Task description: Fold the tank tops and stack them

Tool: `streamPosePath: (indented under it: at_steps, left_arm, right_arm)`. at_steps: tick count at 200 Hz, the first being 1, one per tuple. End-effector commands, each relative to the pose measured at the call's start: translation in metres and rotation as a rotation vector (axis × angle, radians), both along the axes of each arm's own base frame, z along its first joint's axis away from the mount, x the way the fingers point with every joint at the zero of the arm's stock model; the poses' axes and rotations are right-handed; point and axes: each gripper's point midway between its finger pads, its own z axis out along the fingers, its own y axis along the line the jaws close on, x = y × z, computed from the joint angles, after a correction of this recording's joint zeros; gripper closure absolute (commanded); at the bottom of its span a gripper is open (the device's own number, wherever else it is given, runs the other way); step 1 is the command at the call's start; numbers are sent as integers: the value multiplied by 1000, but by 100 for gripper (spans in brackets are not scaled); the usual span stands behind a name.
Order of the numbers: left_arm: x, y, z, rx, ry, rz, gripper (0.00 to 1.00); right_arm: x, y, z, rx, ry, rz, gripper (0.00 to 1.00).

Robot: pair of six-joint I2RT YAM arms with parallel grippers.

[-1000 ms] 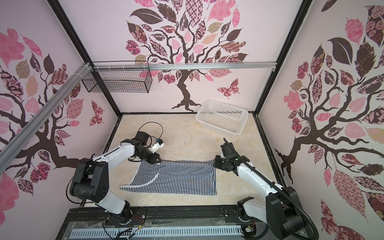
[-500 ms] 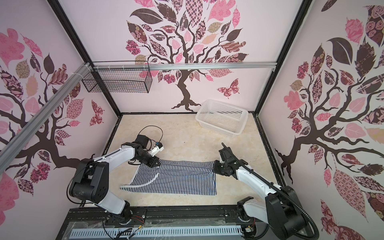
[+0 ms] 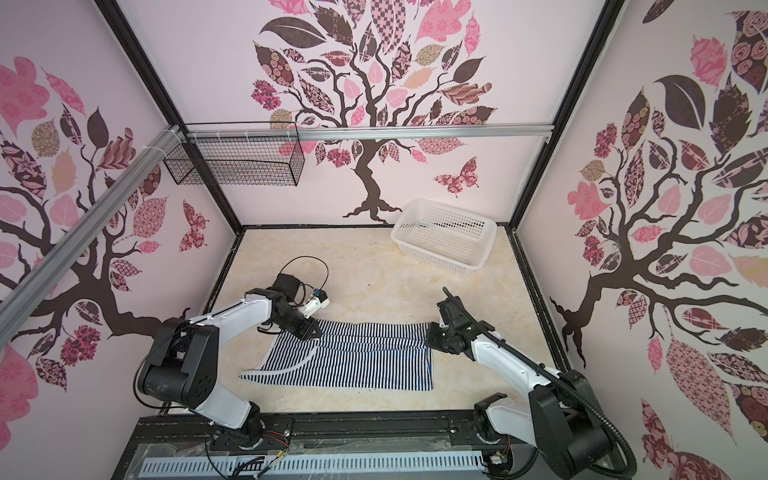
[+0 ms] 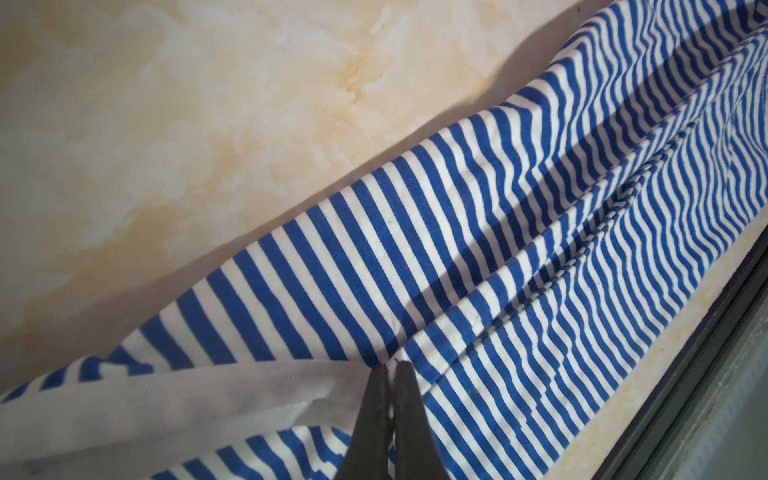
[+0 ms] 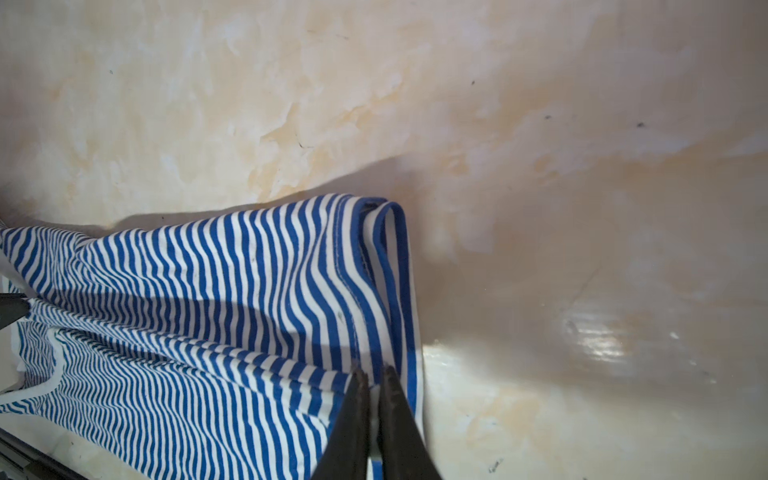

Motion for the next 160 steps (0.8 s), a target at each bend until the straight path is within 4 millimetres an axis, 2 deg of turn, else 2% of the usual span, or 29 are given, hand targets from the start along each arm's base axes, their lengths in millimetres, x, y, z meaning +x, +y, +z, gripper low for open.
streamPosePath:
  at_steps: [1, 54, 70, 94, 116, 160]
  left_arm:
    - [1, 2, 0, 16, -19, -6, 97]
    - [1, 8, -7, 58, 1, -8, 91]
    - [-1, 9, -6, 61, 5, -12, 86]
    - [-9, 6, 3, 45, 24, -43, 76]
    - [-10, 8, 13, 46, -6, -49, 69]
    - [4, 2, 44, 6, -104, -30, 67]
  right_arm:
    - [-1, -4, -7, -30, 10, -14, 88]
    - [5, -2, -8, -27, 8, -19, 80]
    - [6, -1, -8, -26, 10, -19, 73]
    - [5, 0, -4, -17, 9, -12, 70]
    - [7, 3, 11, 2, -27, -12, 69]
    - [15, 18, 39, 18, -86, 14, 68]
